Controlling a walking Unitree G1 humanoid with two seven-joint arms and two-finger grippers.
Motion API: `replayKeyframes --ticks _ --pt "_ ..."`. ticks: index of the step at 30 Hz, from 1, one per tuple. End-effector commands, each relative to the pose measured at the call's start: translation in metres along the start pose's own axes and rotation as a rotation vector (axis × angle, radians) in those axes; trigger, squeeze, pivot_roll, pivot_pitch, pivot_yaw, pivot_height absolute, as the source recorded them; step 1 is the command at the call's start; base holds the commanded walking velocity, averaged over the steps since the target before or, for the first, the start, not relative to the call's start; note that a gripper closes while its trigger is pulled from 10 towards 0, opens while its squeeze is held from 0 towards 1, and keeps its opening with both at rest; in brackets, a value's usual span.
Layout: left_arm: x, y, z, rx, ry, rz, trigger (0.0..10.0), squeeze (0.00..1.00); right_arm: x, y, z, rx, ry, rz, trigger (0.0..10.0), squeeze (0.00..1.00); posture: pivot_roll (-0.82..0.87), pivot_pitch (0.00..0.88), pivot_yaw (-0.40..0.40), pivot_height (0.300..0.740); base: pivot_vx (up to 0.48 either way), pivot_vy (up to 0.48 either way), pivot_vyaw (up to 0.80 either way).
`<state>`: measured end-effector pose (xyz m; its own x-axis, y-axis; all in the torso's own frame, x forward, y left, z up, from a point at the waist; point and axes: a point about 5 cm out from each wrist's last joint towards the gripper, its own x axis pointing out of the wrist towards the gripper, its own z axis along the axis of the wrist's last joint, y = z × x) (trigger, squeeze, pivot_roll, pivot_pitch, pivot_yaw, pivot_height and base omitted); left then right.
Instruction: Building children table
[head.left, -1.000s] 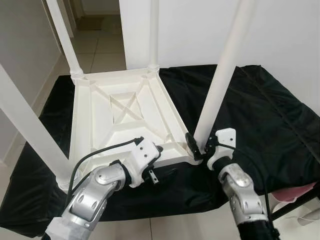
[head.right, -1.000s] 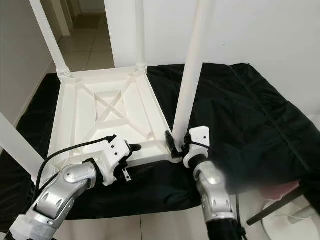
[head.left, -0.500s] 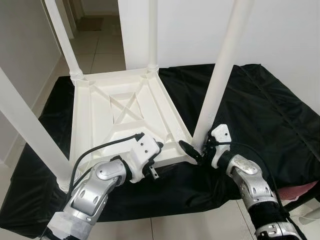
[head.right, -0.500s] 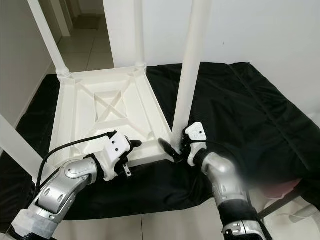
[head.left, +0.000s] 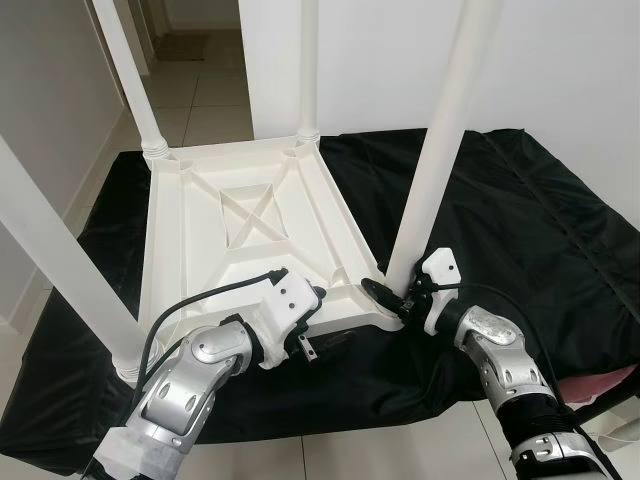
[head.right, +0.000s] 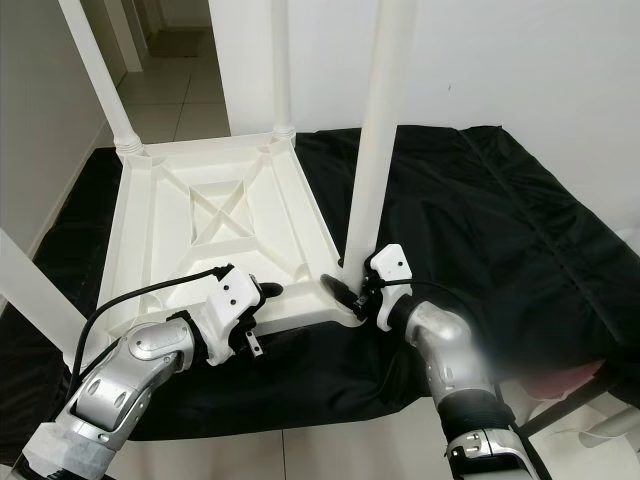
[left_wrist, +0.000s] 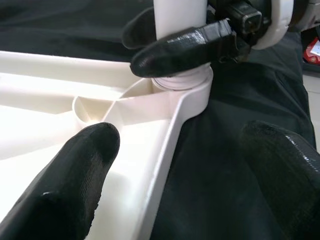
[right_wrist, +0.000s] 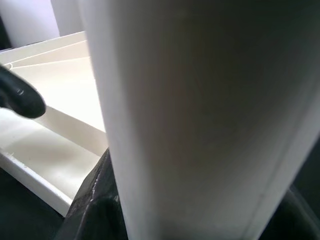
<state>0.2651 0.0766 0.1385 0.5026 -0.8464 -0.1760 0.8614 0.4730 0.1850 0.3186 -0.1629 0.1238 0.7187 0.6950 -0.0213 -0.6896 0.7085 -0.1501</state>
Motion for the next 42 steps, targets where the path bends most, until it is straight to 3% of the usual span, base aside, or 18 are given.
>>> replayKeyframes --ticks 1,2,6,12,16,20,22,24,27,32,42 --pt "-0.001 -0.002 -0.002 0.000 0.014 0.001 10.0 0.00 -0.004 0.002 -0.012 0.034 0.038 -0.015 7.1 0.00 -0.02 0.000 -0.003 0.740 0.000 0.000 0.00" --pt "-0.001 -0.003 -0.003 -0.001 0.015 0.000 10.0 0.00 -0.004 0.003 -0.013 0.040 0.041 -0.030 10.0 0.00 -0.02 0.000 -0.004 0.740 0.000 0.000 0.00" --pt "-0.002 -0.004 -0.003 -0.005 0.017 -0.001 10.0 0.00 -0.003 0.004 -0.016 0.023 0.069 -0.116 10.0 0.00 -0.02 0.000 -0.010 0.740 0.000 0.000 0.00" --pt "-0.001 -0.006 -0.004 -0.010 0.015 -0.002 10.0 0.00 -0.003 0.012 -0.019 0.074 0.066 -0.248 10.0 0.00 -0.02 0.000 -0.008 0.740 0.000 0.000 0.00" --pt "0.000 -0.006 -0.004 -0.010 0.015 -0.009 10.0 0.00 -0.006 0.012 -0.022 0.122 0.091 -0.480 10.0 0.00 -0.03 0.000 -0.003 0.740 0.000 0.000 0.00" --pt "0.000 -0.006 -0.004 -0.011 0.015 -0.011 10.0 0.00 -0.007 0.012 -0.023 0.141 0.100 -0.550 10.0 0.00 -0.03 0.000 -0.003 0.740 0.000 0.000 0.00" --pt "0.000 -0.007 -0.004 -0.011 0.016 -0.018 10.0 0.00 -0.007 0.019 -0.024 0.174 0.107 -0.671 10.0 0.00 -0.04 0.000 -0.001 0.740 0.000 0.000 0.00" --pt "0.000 -0.007 -0.004 -0.011 0.016 -0.018 10.0 0.00 -0.007 0.019 -0.024 0.174 0.107 -0.671 10.0 0.00 -0.04 0.000 -0.001 0.740 0.000 0.000 0.00" --pt "0.001 -0.007 -0.004 -0.010 0.014 -0.019 10.0 0.00 0.002 0.038 -0.023 0.230 0.108 -0.798 10.0 0.00 -0.03 0.000 -0.010 0.740 0.000 0.000 0.00" --pt "0.001 -0.006 -0.003 -0.012 0.011 -0.013 10.0 0.00 0.011 0.048 -0.017 0.271 0.092 -0.807 10.0 0.00 -0.03 0.000 -0.010 0.740 0.000 0.000 0.00" --pt "0.001 -0.008 -0.004 -0.012 0.011 -0.012 10.0 0.00 0.010 0.043 -0.010 0.246 0.067 -0.798 10.0 0.00 -0.02 0.000 -0.018 0.740 0.000 0.000 0.00"
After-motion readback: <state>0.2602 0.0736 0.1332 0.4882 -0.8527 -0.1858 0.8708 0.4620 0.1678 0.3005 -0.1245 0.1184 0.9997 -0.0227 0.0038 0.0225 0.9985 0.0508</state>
